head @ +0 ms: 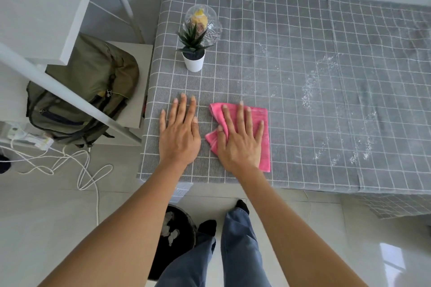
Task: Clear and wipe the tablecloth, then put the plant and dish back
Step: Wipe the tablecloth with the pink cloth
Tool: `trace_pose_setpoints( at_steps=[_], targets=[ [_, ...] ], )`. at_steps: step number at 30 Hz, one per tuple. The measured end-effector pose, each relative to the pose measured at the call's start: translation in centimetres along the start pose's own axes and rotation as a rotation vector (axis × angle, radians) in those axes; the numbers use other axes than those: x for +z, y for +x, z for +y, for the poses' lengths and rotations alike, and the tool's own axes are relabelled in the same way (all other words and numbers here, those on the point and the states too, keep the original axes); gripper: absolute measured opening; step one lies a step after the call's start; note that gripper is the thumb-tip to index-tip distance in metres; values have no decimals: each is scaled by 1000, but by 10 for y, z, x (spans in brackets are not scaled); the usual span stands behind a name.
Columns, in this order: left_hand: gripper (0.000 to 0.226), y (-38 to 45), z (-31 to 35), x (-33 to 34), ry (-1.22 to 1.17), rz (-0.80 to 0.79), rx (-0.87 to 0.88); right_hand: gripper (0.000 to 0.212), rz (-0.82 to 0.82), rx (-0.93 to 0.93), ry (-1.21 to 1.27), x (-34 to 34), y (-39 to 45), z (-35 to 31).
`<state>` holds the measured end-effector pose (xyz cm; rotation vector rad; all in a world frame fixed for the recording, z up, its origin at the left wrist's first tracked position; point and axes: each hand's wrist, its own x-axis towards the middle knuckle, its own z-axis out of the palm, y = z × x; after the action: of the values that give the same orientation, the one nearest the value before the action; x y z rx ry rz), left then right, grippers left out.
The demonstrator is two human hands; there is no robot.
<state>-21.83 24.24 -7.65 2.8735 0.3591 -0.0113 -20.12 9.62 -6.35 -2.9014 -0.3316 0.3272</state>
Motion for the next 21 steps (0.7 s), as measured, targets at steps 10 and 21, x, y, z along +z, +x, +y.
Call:
trace_pose_setpoints(
  at_steps=[10, 21],
  targets=[
    [54, 0, -3, 2, 4, 1, 1, 57, 12, 218, -32, -26, 18, 96],
    [56, 0, 1, 0, -8, 3, -4, 57, -37, -29, 20, 0, 2, -6]
  ],
)
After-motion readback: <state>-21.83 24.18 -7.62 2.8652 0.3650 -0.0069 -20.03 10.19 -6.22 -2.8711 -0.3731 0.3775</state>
